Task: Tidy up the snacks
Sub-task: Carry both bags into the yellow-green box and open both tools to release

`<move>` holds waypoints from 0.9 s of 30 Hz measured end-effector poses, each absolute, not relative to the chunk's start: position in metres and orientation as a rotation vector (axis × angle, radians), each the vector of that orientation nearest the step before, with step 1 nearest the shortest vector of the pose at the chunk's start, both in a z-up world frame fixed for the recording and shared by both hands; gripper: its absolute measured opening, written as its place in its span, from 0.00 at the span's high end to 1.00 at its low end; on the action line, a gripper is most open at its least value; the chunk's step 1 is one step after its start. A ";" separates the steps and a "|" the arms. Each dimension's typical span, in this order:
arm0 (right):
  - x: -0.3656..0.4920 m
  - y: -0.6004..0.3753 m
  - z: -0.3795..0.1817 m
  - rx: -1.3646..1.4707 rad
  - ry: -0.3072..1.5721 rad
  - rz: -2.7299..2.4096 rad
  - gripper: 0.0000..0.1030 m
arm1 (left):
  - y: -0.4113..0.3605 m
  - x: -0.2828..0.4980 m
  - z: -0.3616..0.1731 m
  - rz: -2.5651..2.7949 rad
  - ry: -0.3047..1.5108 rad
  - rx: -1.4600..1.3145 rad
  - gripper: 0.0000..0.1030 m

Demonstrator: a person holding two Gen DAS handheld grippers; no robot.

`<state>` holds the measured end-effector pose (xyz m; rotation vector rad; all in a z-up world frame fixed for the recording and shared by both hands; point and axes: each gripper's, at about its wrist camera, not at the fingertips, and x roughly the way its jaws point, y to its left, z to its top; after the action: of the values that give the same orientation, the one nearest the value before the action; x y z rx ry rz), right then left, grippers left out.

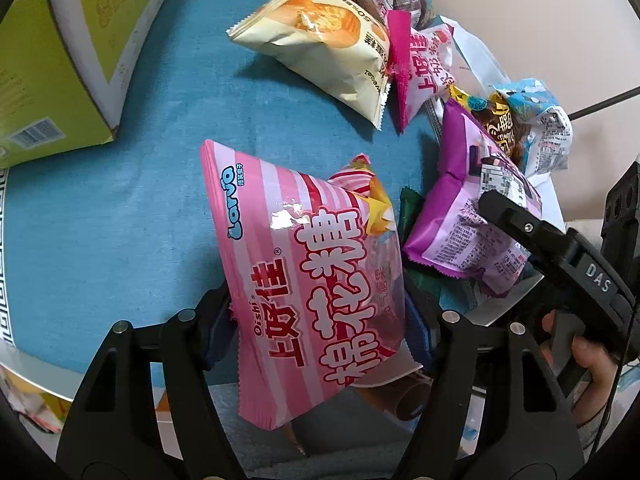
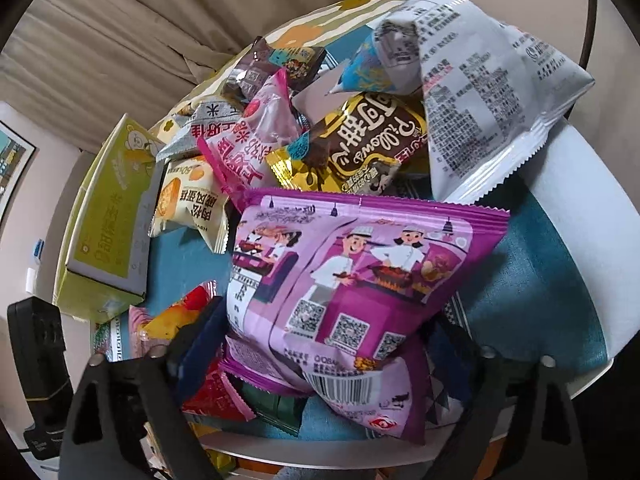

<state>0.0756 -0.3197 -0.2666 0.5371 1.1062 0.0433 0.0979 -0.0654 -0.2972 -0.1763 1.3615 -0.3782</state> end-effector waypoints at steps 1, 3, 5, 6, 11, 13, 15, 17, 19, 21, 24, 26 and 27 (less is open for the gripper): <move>0.076 -0.318 -0.266 0.536 1.107 0.045 0.27 | -0.064 0.098 -0.296 -0.378 1.361 -0.179 0.36; 0.076 -0.316 -0.265 0.532 1.106 0.047 0.30 | -0.061 0.097 -0.294 -0.376 1.357 -0.181 0.36; 0.076 -0.313 -0.262 0.519 1.099 0.047 0.32 | -0.062 0.098 -0.292 -0.372 1.352 -0.184 0.36; 0.075 -0.313 -0.261 0.514 1.096 0.049 0.33 | -0.060 0.097 -0.289 -0.370 1.347 -0.188 0.36; 0.073 -0.312 -0.249 0.500 1.062 0.057 0.35 | -0.051 0.093 -0.271 -0.362 1.313 -0.193 0.36; 0.073 -0.312 -0.243 0.499 1.051 0.062 0.35 | -0.047 0.091 -0.259 -0.358 1.291 -0.193 0.37; 0.071 -0.312 -0.234 0.494 1.034 0.071 0.35 | -0.044 0.088 -0.247 -0.352 1.266 -0.195 0.36; 0.069 -0.312 -0.225 0.488 1.020 0.079 0.35 | -0.040 0.086 -0.232 -0.343 1.237 -0.201 0.36; 0.068 -0.311 -0.212 0.475 0.999 0.093 0.35 | -0.036 0.084 -0.215 -0.332 1.202 -0.206 0.36; 0.067 -0.310 -0.196 0.455 0.971 0.111 0.35 | -0.031 0.082 -0.195 -0.320 1.161 -0.213 0.36; 0.070 -0.304 -0.168 0.407 0.922 0.141 0.35 | -0.023 0.080 -0.166 -0.292 1.095 -0.213 0.36; 0.072 -0.300 -0.153 0.383 0.896 0.166 0.35 | -0.015 0.078 -0.149 -0.272 1.054 -0.213 0.36; 0.075 -0.296 -0.143 0.368 0.879 0.185 0.35 | -0.010 0.079 -0.140 -0.261 1.032 -0.213 0.36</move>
<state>0.0747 -0.2957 -0.1427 0.3675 0.8789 0.1850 0.0785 -0.0102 -0.1397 -0.2129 1.0317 -0.2613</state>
